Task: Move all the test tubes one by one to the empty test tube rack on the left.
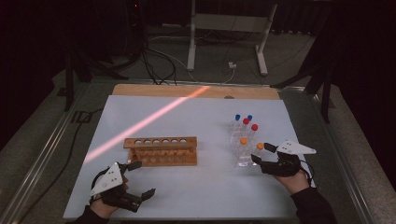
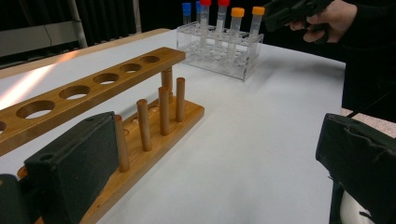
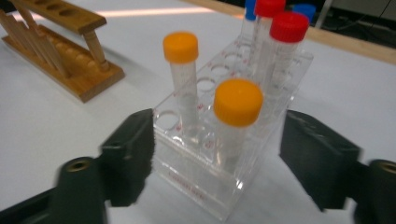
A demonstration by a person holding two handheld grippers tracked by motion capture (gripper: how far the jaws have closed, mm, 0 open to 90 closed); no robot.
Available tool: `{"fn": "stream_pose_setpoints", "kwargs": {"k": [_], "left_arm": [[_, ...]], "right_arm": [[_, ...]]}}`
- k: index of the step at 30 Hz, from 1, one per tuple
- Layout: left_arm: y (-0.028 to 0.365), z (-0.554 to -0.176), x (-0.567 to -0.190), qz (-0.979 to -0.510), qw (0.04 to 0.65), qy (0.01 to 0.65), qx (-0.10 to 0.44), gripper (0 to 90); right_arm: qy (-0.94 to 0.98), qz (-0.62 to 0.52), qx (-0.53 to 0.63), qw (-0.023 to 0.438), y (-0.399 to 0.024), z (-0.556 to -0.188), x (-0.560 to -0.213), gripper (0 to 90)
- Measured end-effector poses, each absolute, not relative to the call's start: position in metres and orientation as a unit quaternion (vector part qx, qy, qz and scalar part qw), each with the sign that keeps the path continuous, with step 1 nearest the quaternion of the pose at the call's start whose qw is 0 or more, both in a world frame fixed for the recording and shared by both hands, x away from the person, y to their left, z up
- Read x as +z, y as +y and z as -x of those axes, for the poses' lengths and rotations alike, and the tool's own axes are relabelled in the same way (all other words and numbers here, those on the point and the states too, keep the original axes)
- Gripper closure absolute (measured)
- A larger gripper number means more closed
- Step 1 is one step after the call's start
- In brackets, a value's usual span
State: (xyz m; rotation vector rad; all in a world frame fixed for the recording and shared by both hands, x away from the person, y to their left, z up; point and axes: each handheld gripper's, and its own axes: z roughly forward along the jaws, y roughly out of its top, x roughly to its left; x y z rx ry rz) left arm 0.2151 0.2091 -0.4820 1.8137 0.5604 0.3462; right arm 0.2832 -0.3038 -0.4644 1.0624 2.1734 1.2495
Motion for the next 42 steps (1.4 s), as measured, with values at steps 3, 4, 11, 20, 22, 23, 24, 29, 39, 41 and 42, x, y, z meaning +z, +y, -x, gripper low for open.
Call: {"fn": "stream_pose_setpoints", "kwargs": {"k": [3, 4, 11, 20, 22, 23, 24, 29, 39, 41, 42], "left_arm": [[0.209, -0.215, -0.482, -0.773, 0.569, 0.239, 0.148, 0.5], [0.209, -0.215, -0.482, -0.773, 0.569, 0.239, 0.148, 0.5], [0.209, -0.215, -0.482, -0.773, 0.569, 0.239, 0.148, 0.5], [0.209, -0.215, -0.482, -0.773, 0.569, 0.238, 0.150, 0.5], [0.209, -0.215, -0.482, -0.772, 0.570, 0.238, 0.149, 0.5], [0.209, -0.215, -0.482, -0.772, 0.570, 0.238, 0.149, 0.5], [0.209, -0.215, -0.482, -0.772, 0.570, 0.238, 0.149, 0.5], [0.209, -0.215, -0.482, -0.772, 0.570, 0.238, 0.150, 0.5], [0.209, -0.214, -0.482, -0.771, 0.571, 0.237, 0.151, 0.5], [0.209, -0.214, -0.482, -0.771, 0.571, 0.237, 0.151, 0.5], [0.209, -0.214, -0.482, -0.771, 0.571, 0.237, 0.150, 0.5]], "right_arm": [[0.782, -0.386, 0.445, 0.204, -0.304, -0.283, -0.466, 44.5], [0.781, -0.389, 0.444, 0.204, -0.304, -0.283, -0.466, 47.6], [0.778, -0.403, 0.437, 0.204, -0.305, -0.285, -0.467, 62.0], [0.781, -0.405, 0.430, 0.205, -0.303, -0.288, -0.470, 73.6], [0.780, -0.407, 0.428, 0.206, -0.303, -0.289, -0.470, 74.3], [0.781, -0.405, 0.427, 0.209, -0.302, -0.289, -0.469, 74.5], [0.781, -0.404, 0.426, 0.212, -0.302, -0.288, -0.469, 74.6], [0.782, -0.395, 0.429, 0.221, -0.302, -0.286, -0.461, 74.8], [0.776, -0.387, 0.440, 0.234, -0.303, -0.280, -0.445, 74.8], [0.774, -0.383, 0.444, 0.238, -0.304, -0.279, -0.440, 74.8], [0.773, -0.381, 0.446, 0.242, -0.304, -0.277, -0.436, 74.8]]}}
